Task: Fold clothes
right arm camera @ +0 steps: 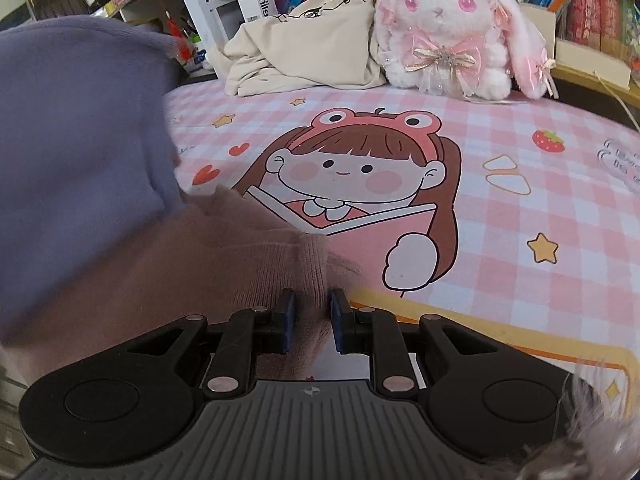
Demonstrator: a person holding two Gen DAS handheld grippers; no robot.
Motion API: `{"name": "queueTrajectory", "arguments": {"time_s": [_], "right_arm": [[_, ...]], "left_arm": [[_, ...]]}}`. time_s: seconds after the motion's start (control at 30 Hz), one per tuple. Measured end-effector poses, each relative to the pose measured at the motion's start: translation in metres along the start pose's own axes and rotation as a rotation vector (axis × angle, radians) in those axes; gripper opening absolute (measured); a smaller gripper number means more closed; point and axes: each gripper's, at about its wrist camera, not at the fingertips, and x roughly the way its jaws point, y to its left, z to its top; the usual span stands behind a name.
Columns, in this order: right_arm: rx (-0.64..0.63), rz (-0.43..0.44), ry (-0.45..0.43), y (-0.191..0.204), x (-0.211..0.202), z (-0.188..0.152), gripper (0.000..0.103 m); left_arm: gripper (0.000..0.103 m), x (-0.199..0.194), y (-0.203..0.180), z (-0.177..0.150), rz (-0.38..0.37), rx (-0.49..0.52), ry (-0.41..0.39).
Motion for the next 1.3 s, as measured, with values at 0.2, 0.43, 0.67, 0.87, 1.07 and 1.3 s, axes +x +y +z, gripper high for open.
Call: {"name": "queueTrajectory", "arguments": {"time_s": [0.2,0.43,0.67,0.87,1.07,1.3], "right_arm": [[0.047,0.050,0.008,-0.011,0.001,0.002,0.018],[0.258,0.151,0.023,-0.044,-0.016,0.009,0.020],[0.327,0.301,0.030,-0.060,-0.062,-0.003,0.042],[0.349,0.428,0.185,-0.030,-0.037,-0.011,0.058],[0.225,0.300,0.080,-0.002,-0.016,0.007,0.019],[-0.173,0.297,-0.146,0.029,-0.051,-0.005,0.017]], "left_arm": [[0.024,0.059,-0.037,-0.077,0.145,0.260,0.363],[0.049,0.051,-0.054,-0.056,0.083,0.208,0.369],[0.052,0.002,-0.024,-0.008,0.041,-0.034,0.134],[0.047,0.019,0.011,-0.034,0.273,-0.033,0.166],[0.047,0.035,-0.014,-0.066,0.316,0.198,0.221],[0.053,0.034,-0.019,-0.064,0.301,0.219,0.217]]}}
